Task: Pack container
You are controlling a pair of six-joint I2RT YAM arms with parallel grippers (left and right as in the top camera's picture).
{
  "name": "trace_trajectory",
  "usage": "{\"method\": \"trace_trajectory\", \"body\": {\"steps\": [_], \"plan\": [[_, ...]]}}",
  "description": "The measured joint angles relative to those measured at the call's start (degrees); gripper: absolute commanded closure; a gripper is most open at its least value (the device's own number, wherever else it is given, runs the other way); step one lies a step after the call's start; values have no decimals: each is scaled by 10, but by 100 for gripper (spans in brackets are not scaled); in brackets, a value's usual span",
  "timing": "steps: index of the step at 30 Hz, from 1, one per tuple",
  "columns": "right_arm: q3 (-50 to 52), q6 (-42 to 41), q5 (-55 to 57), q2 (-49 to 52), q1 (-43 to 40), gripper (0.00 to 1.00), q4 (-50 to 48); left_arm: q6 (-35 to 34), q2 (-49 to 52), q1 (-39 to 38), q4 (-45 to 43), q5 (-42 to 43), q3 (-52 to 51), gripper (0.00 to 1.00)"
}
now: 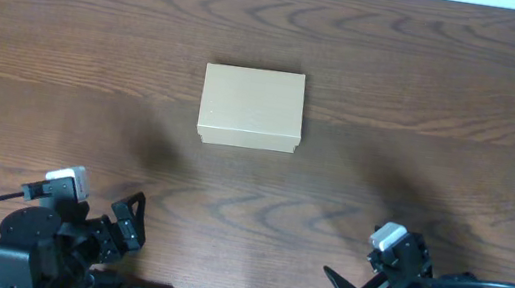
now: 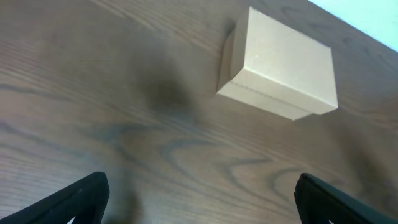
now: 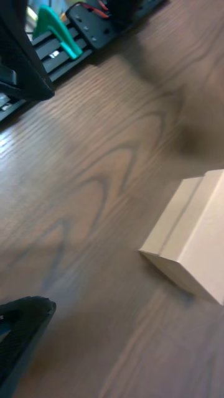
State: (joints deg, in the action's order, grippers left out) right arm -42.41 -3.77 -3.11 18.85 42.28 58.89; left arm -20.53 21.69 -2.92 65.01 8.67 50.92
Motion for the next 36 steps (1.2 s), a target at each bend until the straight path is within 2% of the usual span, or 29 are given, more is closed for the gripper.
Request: {"method": "trace_trajectory", "body": {"steps": [6, 12, 24, 36], "plan": [[0, 0, 0, 0, 0, 1, 23, 2, 0, 0, -40, -43, 0, 5], [0, 0, 0, 0, 0, 1, 33, 42, -12, 0, -84, -89, -24, 4], [1, 2, 0, 0, 0, 1, 39, 158, -116, 23, -186, -107, -195, 5], [2, 2, 0, 0, 0, 1, 39, 205, -200, 48, -229, -97, -343, 5]]}}
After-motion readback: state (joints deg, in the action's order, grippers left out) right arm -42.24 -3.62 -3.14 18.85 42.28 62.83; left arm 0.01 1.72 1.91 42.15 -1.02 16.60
